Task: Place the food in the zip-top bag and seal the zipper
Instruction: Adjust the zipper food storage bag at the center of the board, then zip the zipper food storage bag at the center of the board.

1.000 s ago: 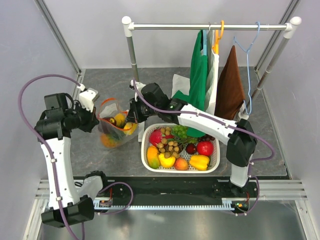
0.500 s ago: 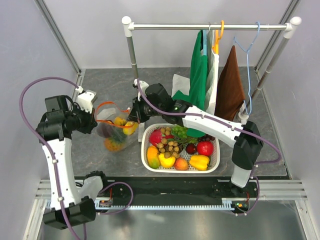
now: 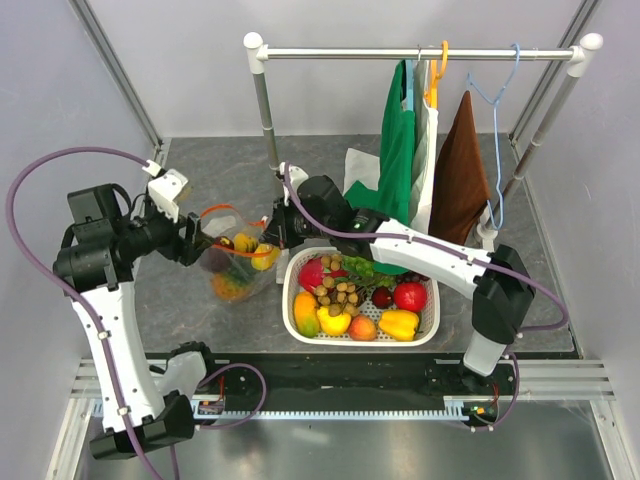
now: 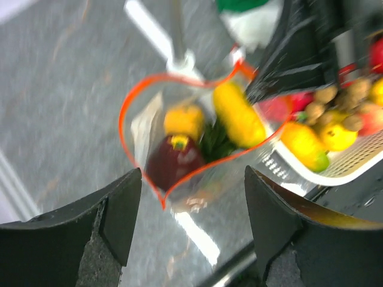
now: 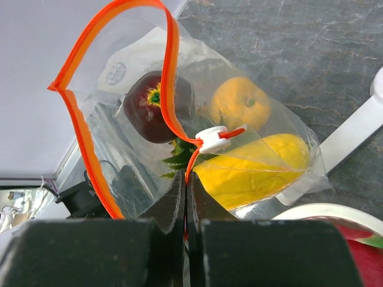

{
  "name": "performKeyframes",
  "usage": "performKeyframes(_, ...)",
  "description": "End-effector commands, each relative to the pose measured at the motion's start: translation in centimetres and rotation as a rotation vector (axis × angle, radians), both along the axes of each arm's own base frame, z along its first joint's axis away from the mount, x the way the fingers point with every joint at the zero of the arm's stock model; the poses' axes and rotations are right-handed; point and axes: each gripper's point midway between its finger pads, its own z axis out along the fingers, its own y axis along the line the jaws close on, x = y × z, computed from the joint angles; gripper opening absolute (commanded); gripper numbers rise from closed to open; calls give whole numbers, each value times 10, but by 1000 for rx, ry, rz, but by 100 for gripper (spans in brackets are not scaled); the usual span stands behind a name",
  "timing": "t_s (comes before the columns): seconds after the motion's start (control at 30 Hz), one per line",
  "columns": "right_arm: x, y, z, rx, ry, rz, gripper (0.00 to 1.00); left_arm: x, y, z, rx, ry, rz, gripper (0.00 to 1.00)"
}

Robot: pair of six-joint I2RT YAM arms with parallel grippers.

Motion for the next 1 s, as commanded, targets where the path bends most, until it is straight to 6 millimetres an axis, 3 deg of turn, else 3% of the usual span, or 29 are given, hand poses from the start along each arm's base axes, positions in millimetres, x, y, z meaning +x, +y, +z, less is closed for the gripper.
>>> performKeyframes(0.0,4,-4,44,125,-79,-50,0,17,-28,32,-95,-133,-200,75)
performKeyframes(0.23,1,-4,49,160,-112,-36,0,47,-51,10,-71,-162,-397,73)
performKeyframes(0.43,3,-5,48,160,-130,-38,0,61,-70,-25,48,-144,-461,69)
performKeyframes(0.47,3,-5,47,159,-128,-38,0,57,-82,-35,55,-121,-500,68)
performKeyframes(0.6,3,-6,48,159,-131,-42,0,62,-84,-55,78,-58,-478,45)
performKeyframes(0.77,-2,-7,53,171,-176,-7,0,75,-80,-71,76,-9,-418,29)
performKeyframes(0.8,-4,-7,52,169,-187,7,3,75,-82,-72,71,-11,-424,20)
performKeyframes(0.9,-9,-8,51,147,-259,72,27,73,-86,-74,61,-40,-463,7)
performKeyframes(0.93,-12,-9,52,143,-280,91,46,72,-87,-76,58,-42,-472,3)
performKeyframes(0.97,-15,-11,56,143,-309,111,54,71,-89,-76,53,-53,-490,2)
